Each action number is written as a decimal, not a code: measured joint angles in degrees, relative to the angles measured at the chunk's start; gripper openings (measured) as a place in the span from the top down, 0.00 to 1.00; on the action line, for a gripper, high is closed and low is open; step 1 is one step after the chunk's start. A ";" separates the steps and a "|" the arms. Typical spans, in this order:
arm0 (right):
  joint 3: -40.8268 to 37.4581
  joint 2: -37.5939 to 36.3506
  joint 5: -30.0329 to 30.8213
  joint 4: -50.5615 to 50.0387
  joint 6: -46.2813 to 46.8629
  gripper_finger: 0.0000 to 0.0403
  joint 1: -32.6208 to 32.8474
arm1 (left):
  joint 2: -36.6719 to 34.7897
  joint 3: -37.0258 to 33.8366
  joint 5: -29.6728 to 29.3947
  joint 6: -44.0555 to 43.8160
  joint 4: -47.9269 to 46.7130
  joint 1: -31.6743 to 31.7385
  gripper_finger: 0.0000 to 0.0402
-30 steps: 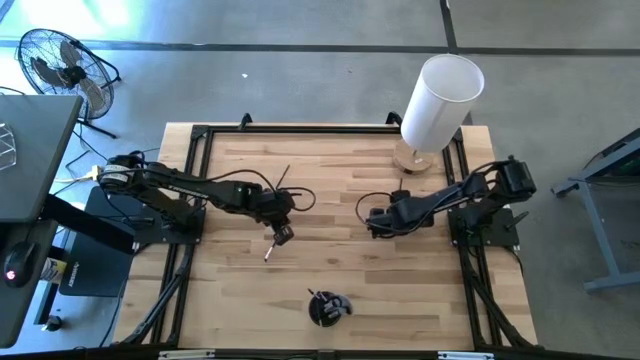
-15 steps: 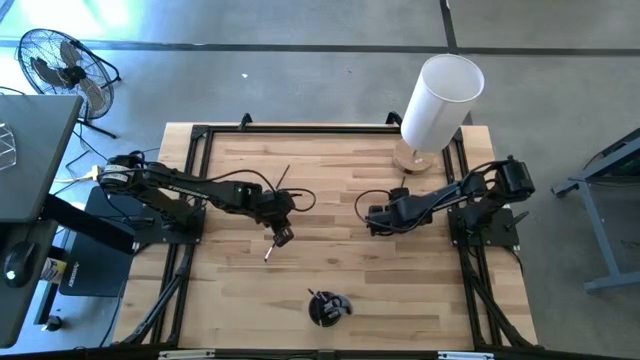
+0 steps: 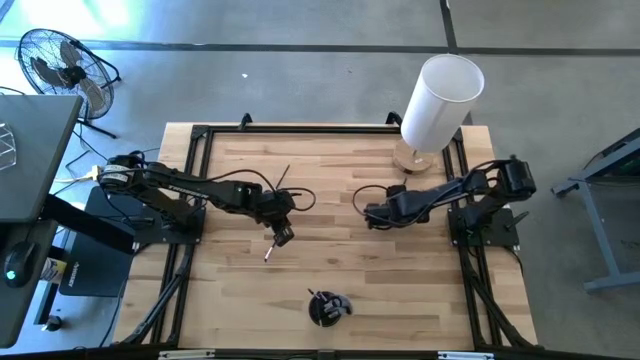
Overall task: Put items in baskets/containers
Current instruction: Put the black eyeshadow brush into the black pen holder
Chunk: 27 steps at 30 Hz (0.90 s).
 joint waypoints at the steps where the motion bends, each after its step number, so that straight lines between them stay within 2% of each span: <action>1: 0.59 0.02 0.05 -0.19 -0.70 0.74 0.03 | 0.00 0.00 0.00 -0.03 0.03 0.00 1.00; 5: 2.95 0.25 -1.87 0.51 -4.21 0.74 -0.69 | 0.00 0.00 -0.02 -0.15 0.44 0.00 1.00; 12: 3.47 0.25 -1.74 2.18 -5.02 0.74 -2.62 | -0.02 0.04 -0.02 -0.21 1.44 0.00 1.00; 19: 3.41 0.25 2.90 1.67 -0.19 0.74 -2.71 | -0.02 0.04 0.02 -0.28 1.43 0.00 1.00; 27: 3.38 0.12 -3.06 1.11 -2.27 0.74 -2.87 | -0.02 0.04 0.00 -0.04 1.43 0.00 1.00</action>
